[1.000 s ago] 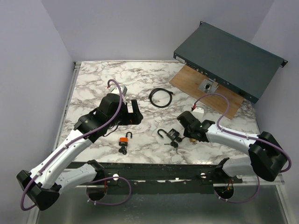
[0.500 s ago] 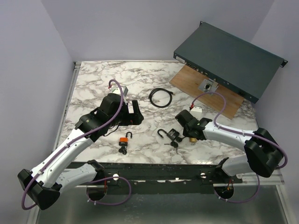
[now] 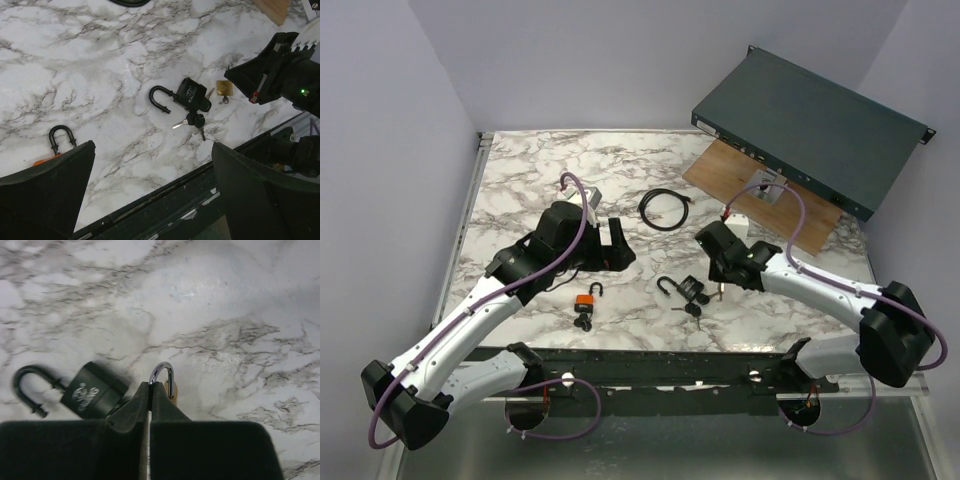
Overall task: Lock with the key
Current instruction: Pick up the lock from the center of the board, then lock the lock.
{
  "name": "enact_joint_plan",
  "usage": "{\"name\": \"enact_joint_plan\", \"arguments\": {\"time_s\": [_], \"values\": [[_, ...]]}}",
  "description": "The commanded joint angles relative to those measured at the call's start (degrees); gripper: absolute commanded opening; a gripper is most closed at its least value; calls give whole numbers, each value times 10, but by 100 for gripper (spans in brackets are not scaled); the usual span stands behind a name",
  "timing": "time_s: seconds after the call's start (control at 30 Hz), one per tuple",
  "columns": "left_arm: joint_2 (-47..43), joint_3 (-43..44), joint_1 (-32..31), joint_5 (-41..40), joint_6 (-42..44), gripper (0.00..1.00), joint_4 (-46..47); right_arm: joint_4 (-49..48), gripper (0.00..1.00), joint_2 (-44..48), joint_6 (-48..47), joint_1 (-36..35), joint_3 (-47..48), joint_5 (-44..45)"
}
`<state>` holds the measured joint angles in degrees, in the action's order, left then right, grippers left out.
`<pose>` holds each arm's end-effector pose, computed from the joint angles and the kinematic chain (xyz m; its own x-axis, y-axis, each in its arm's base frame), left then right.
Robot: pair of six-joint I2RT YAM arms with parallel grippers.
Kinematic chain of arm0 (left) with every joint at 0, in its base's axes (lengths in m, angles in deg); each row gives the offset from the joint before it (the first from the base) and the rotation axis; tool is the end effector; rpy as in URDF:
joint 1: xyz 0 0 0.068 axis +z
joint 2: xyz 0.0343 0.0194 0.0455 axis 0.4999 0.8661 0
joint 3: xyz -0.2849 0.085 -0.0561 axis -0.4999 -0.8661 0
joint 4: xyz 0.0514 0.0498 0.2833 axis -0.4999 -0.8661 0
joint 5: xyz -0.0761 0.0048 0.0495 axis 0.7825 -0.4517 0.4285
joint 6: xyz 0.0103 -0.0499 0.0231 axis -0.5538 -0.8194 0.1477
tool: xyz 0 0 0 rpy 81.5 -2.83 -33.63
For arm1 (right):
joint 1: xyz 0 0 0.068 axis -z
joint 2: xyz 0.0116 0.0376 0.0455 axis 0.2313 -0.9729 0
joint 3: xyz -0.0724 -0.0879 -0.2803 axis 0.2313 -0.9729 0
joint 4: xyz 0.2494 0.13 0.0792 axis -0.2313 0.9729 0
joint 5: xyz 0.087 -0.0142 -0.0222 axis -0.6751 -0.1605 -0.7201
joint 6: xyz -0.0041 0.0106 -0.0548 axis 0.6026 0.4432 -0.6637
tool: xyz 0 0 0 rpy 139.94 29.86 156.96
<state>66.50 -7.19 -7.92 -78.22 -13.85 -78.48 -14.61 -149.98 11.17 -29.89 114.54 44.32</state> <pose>0.1733 -0.1368 0.3497 -0.7613 -0.1633 -0.6275 0.2313 0.8357 -0.4981 0.2106 0.1739 0.2100 -0.7982 0.0920 -0.5953 0.1187 0.9929 -0.0057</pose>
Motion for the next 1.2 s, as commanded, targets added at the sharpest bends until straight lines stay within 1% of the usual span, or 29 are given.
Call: {"name": "enact_joint_plan", "arguments": {"time_s": [0.0, 0.13, 0.23, 0.3, 0.4, 0.5, 0.57, 0.7, 0.73, 0.83, 0.9, 0.97, 1.07, 1.17], "values": [[-5, 1, 3, 96, 48, 99, 90, 1, 1, 57, -78, 0, 69, -69], [-11, 15, 5, 162, 82, 99, 163, 0, 1, 90, -129, 0, 131, -163], [-11, 40, 11, 213, 117, 98, 201, 6, 1, 98, -161, 0, 185, -256], [-10, 59, 21, 263, 150, 95, 217, 14, 1, 99, -177, 0, 226, -327], [-16, 86, 52, 350, 189, 91, 232, 32, 1, 95, -191, 1, 294, -407], [-17, 106, 99, 472, 197, 87, 255, 16, 1, 109, -186, 0, 329, -487], [-11, 122, 119, 540, 201, 85, 263, -6, 1, 116, -178, 0, 338, -549], [4, 152, 128, 647, 207, 76, 263, -51, 1, 119, -147, 0, 348, -650], [7, 154, 128, 670, 202, 72, 268, -63, 1, 120, -139, 0, 348, -673], [9, 154, 128, 713, 190, 63, 281, -105, 1, 122, -109, 0, 347, -718], [7, 152, 128, 719, 193, 60, 277, -129, 1, 122, -92, 1, 348, -743], [7, 152, 128, 724, 195, 54, 270, -142, 1, 117, -81, 0, 352, -763], [6, 145, 128, 737, 180, 49, 291, -160, 1, 112, -70, 1, 350, -784], [10, 143, 128, 738, 176, 48, 293, -175, 1, 107, -60, 0, 349, -801]]}}
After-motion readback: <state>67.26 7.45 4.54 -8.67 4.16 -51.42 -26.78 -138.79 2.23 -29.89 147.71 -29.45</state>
